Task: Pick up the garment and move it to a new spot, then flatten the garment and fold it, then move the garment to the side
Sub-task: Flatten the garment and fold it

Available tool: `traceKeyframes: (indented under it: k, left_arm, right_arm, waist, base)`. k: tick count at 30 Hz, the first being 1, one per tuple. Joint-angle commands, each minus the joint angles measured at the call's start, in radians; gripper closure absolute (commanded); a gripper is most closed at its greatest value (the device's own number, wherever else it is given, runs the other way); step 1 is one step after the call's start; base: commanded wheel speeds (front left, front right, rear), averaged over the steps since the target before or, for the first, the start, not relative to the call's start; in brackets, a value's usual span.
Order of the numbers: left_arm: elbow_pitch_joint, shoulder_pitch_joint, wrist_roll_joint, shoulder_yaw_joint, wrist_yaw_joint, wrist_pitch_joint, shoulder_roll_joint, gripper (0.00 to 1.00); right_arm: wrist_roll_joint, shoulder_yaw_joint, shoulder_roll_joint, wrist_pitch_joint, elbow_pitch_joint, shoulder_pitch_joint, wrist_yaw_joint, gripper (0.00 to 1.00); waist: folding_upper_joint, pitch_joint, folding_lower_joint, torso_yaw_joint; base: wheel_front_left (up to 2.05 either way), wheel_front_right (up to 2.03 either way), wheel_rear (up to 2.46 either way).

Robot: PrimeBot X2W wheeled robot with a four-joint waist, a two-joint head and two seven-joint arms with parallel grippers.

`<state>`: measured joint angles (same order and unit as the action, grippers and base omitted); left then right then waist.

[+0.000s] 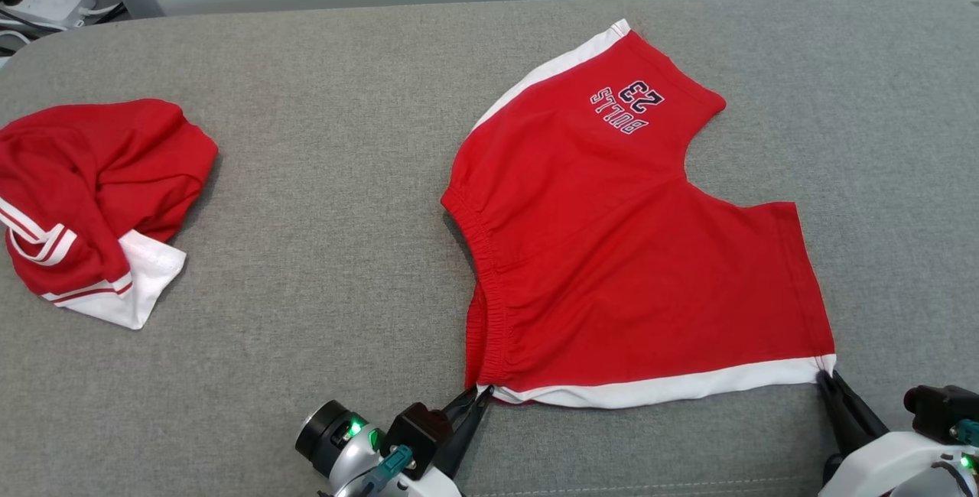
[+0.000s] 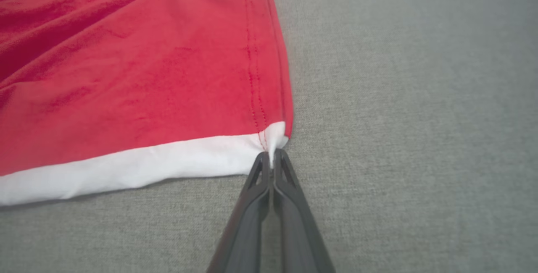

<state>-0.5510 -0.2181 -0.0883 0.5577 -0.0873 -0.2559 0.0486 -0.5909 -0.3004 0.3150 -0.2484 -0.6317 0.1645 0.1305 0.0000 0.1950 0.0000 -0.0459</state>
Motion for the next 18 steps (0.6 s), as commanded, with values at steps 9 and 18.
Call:
traceKeyframes:
  k: [9, 18]
  left_arm:
    - [0.139, 0.0, 0.014, -0.05, 0.015, -0.006, 0.027, 1.0]
    - [0.32, 0.125, 0.02, -0.047, 0.024, -0.001, 0.098, 1.0]
  right_arm:
    - [0.057, 0.069, 0.083, -0.013, 0.165, -0.056, 0.0, 1.0]
    - [0.127, 0.153, 0.116, -0.013, 0.33, -0.231, 0.0, 1.0]
  waist:
    - [0.0, -0.013, 0.0, -0.018]
    - [0.0, -0.057, 0.0, -0.039]
  base:
    - [0.0, 0.0, 0.0]
    - [0.0, 0.0, 0.0]
